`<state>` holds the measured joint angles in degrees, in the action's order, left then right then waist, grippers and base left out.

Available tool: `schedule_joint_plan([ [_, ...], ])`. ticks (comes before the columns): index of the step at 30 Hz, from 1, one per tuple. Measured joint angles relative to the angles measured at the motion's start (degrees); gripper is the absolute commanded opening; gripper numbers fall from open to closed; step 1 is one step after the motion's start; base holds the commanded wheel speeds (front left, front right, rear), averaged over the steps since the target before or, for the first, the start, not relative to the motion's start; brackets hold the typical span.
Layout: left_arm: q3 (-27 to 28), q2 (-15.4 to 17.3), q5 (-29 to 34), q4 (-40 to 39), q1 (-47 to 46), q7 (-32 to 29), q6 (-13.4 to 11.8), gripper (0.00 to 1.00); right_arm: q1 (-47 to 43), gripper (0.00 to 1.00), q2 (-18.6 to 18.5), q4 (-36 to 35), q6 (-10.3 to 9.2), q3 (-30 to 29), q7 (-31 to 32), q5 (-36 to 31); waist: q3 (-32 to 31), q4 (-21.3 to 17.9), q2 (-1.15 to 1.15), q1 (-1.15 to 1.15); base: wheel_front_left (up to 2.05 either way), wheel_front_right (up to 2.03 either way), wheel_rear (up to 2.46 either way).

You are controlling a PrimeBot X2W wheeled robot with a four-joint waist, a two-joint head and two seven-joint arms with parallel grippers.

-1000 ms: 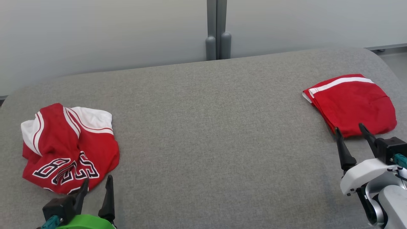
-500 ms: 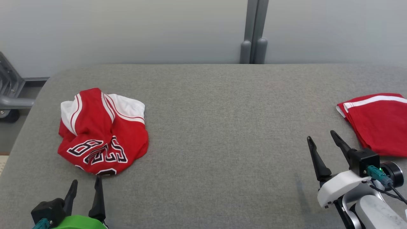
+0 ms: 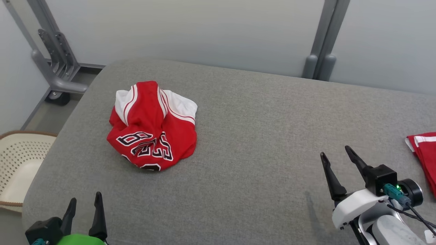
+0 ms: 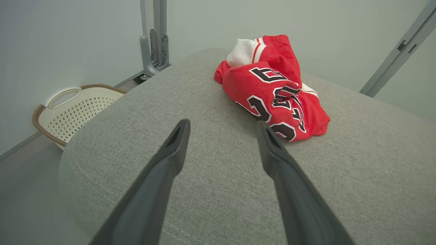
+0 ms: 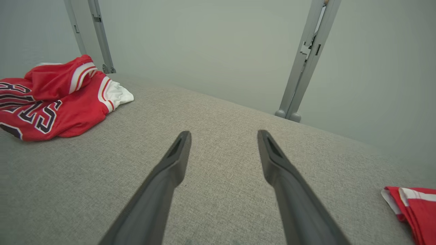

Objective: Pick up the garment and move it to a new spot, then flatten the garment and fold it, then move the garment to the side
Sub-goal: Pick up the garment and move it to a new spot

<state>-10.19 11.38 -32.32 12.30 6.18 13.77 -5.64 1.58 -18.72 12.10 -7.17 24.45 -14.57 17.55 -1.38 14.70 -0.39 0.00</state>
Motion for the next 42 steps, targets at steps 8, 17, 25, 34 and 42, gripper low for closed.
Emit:
schedule_joint_plan([
  [8,1.0,0.0,-2.9,-0.4,-0.6,-0.4,0.2,1.0,0.0,1.0,0.9,-0.3,0.0,0.2,0.0,-0.5,1.2,1.3,0.0,0.0,0.0,0.0,0.0],
  [17,1.1,-1.4,-7.4,-2.3,-9.7,-7.4,0.8,1.0,0.1,1.0,-0.1,-1.1,0.0,-0.3,0.0,-1.5,5.2,0.6,0.0,0.0,0.0,0.0,0.0],
  [25,3.8,-4.5,-15.8,1.6,-18.1,-15.5,0.6,1.0,2.8,1.0,-1.0,-2.1,0.44,0.4,0.0,-3.1,11.4,0.2,0.0,0.0,0.0,0.0,0.0],
  [34,4.7,-5.4,-16.9,8.3,-24.6,-18.8,0.1,1.0,7.4,1.0,-1.6,-2.1,0.7,-0.9,0.0,-3.6,18.2,-1.4,0.0,0.0,0.0,0.0,0.0],
  [42,3.3,-5.9,-16.1,11.5,-27.4,-18.8,0.2,0.0,7.6,1.0,-1.5,-0.9,0.76,-1.5,0.0,-3.6,19.3,-3.1,0.0,0.0,0.0,0.0,0.0],
])
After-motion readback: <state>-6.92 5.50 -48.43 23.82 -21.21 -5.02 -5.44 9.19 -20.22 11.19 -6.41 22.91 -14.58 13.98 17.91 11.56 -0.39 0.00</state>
